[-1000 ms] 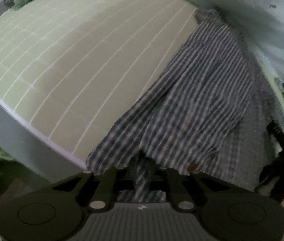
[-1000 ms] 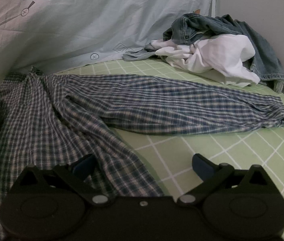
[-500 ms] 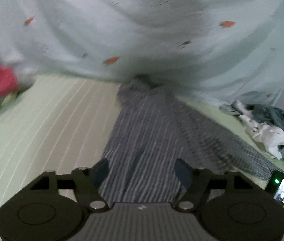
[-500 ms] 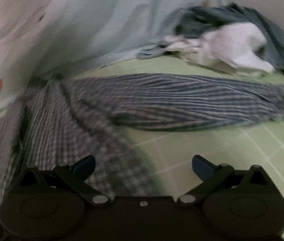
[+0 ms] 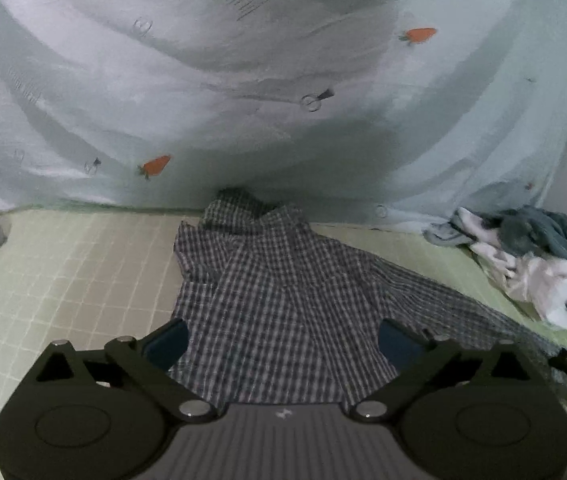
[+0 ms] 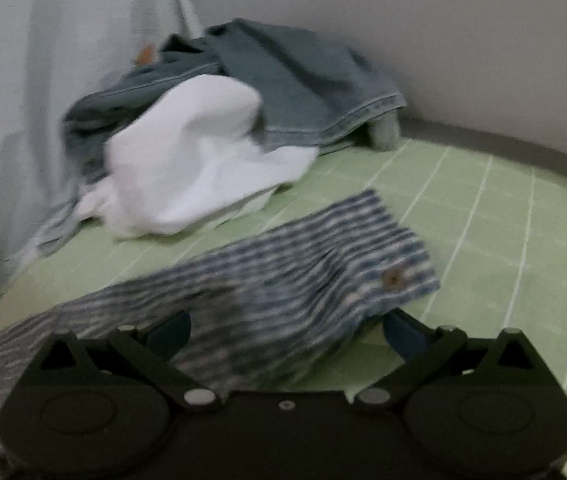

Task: Fold clothes

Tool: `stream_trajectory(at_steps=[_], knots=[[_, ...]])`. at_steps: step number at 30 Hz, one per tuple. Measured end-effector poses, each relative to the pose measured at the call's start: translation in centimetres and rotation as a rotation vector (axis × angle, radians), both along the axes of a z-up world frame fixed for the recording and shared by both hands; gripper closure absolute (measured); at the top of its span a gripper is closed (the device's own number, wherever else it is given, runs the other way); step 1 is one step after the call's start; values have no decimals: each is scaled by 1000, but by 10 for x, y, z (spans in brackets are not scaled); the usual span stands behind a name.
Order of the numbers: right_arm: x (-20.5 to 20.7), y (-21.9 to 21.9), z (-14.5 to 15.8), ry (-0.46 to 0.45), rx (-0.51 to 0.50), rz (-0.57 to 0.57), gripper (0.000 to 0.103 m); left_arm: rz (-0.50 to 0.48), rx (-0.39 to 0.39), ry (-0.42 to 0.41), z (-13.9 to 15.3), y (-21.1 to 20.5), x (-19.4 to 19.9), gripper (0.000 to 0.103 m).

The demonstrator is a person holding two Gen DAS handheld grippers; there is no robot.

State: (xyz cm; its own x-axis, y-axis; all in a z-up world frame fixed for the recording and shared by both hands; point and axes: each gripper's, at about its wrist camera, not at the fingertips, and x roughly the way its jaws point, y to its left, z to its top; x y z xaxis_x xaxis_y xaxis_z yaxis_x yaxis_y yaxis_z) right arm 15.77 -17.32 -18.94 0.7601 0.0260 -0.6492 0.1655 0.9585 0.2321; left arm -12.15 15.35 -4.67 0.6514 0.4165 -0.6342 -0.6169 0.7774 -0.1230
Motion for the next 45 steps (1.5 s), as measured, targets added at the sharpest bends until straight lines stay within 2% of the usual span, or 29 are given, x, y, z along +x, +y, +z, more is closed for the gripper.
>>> stream_trajectory(at_steps=[3,7,10,12,13,14,15,16,18,21,23,27,32,36,45], knots=[[15,5,-4,21,-103,1,0,-2,-53,10,-9,9,5,3],[25,16,-10,35,-221,-4,0,28,-54,36,-17,18,4,3],[30,17,-6,27,-217,29,0,62,-78,29,-21,27,1,3],[33,17,-4,22,-215,51,4,80,-94,20,-22,32,-1,3],[35,17,-2,19,-214,62,18,86,-98,19,-23,34,-2,3],[37,17,-1,17,-212,72,46,91,-103,19,-24,35,-2,3],[39,17,0,14,-211,83,64,97,-108,18,-24,36,-1,3],[40,17,2,12,-210,94,88,103,-114,18,-25,38,-1,3],[47,14,3,23,-205,108,90,105,-113,14,-25,38,-2,3],[58,3,10,26,-245,71,91,104,-108,5,-23,38,-5,3],[63,-6,17,19,-224,71,91,107,-104,1,-23,38,-7,3],[55,3,34,-37,-278,114,91,129,-131,-3,-26,43,-8,3],[32,36,56,-114,-194,201,91,131,-139,-10,-27,43,-8,3],[10,95,63,-135,-121,419,91,130,-145,-8,-28,44,-7,3],[-60,246,56,-73,95,929,92,183,-147,-4,-26,52,-18,3]])
